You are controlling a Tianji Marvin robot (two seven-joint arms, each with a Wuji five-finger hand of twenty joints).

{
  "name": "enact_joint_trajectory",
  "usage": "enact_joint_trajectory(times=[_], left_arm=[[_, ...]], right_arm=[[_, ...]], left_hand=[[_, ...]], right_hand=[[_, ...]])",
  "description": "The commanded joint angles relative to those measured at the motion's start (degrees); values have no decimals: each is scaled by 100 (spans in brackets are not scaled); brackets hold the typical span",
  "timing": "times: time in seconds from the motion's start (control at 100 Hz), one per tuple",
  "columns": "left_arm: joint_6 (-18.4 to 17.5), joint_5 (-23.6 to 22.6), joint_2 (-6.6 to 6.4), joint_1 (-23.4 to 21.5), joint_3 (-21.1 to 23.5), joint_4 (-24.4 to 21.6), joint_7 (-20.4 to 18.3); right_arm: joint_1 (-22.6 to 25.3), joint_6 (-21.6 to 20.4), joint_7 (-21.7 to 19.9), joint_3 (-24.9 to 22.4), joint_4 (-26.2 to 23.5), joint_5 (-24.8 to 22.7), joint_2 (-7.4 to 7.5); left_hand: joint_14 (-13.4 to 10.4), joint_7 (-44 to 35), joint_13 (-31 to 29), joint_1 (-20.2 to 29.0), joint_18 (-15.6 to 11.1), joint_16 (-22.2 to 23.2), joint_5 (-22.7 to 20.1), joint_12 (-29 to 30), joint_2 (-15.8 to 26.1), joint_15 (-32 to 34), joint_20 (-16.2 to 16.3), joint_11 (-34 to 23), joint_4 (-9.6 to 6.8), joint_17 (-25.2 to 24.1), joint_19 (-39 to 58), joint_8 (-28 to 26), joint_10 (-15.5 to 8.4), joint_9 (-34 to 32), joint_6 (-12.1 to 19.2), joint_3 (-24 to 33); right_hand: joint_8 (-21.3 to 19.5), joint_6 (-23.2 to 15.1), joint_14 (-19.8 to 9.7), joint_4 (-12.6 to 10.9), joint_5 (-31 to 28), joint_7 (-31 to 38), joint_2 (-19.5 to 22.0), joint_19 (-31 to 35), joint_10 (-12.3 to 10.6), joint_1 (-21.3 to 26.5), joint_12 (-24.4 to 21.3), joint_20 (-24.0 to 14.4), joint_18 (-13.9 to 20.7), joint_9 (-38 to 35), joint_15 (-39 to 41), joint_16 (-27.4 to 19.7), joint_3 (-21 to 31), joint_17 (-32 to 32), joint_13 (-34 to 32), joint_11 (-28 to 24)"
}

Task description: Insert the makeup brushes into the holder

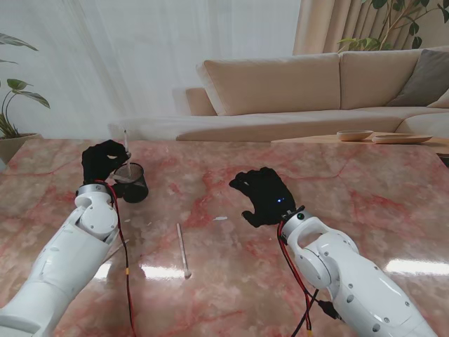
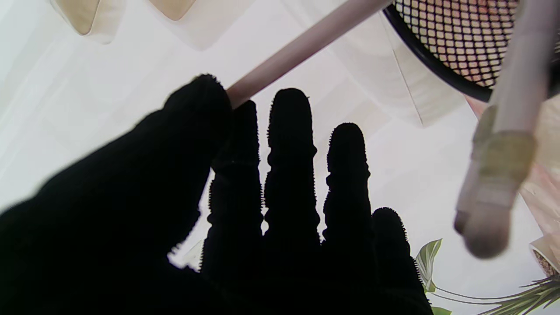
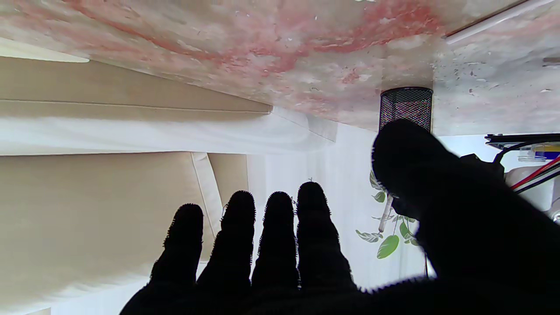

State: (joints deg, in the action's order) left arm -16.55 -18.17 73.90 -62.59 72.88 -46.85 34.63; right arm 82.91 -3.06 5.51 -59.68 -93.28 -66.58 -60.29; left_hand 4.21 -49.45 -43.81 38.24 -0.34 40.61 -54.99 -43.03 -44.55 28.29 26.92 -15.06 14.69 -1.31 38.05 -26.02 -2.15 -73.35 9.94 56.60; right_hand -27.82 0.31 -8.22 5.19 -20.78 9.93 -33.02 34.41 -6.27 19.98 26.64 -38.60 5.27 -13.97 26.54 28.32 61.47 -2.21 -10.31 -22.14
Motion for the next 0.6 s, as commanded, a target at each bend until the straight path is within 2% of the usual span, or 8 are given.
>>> enact_joint_trajectory(times=[0.0,0.1,0.19,0.33,0.51,0.59], left_arm=[[-13,-2,35,26,-24,82,73],[-4,19,46,36,-32,137,84],[21,21,43,18,-25,133,73],[78,39,40,-24,-4,110,57],[123,61,33,-89,17,71,19],[139,76,22,-128,33,39,-28]], right_arm=[[47,22,-79,-3,-8,17,9],[40,30,-74,8,-2,27,7],[29,36,-52,21,11,39,3],[22,43,-15,29,21,43,-2],[29,57,0,29,23,53,-5],[30,60,19,30,29,51,-6]], left_hand=[[-299,-636,103,184,-250,-19,-135,75,280,-49,104,111,-157,-72,-157,-95,-306,-470,1395,485],[-301,-645,152,223,-231,-25,-151,204,310,-44,164,174,-148,-72,-232,177,-307,-465,1367,366],[-307,-863,187,278,-217,-49,-131,422,391,-50,273,291,-142,-66,-360,934,-330,-446,1284,157],[-335,-704,252,331,-222,-90,-178,698,427,-101,306,491,-125,-76,-483,1588,-325,-367,996,16],[-374,-363,365,351,-166,-149,-134,883,333,-185,334,642,-117,-88,-551,1823,-302,-219,768,-27],[-408,15,472,342,-149,-218,13,1064,203,-275,361,626,-84,-93,-668,1791,-280,93,603,-94]], right_hand=[[-36,33,11,-192,-26,10,33,-113,60,-140,-86,-68,91,53,18,-65,74,-13,223,-40],[-36,26,5,-192,-34,16,36,-114,56,-139,-85,-69,91,45,28,-61,79,-13,225,-41],[-35,21,8,-190,-32,18,44,-115,57,-146,-84,-70,91,49,32,-62,79,-13,227,-40],[-35,20,2,-191,-28,21,43,-120,45,-151,-83,-69,89,51,39,-60,83,-14,227,-39],[-35,19,3,-193,-23,23,54,-124,52,-158,-82,-71,95,54,40,-62,85,-18,228,-38],[-35,21,2,-195,-21,23,52,-126,50,-161,-81,-72,95,56,38,-64,85,-19,231,-37]])
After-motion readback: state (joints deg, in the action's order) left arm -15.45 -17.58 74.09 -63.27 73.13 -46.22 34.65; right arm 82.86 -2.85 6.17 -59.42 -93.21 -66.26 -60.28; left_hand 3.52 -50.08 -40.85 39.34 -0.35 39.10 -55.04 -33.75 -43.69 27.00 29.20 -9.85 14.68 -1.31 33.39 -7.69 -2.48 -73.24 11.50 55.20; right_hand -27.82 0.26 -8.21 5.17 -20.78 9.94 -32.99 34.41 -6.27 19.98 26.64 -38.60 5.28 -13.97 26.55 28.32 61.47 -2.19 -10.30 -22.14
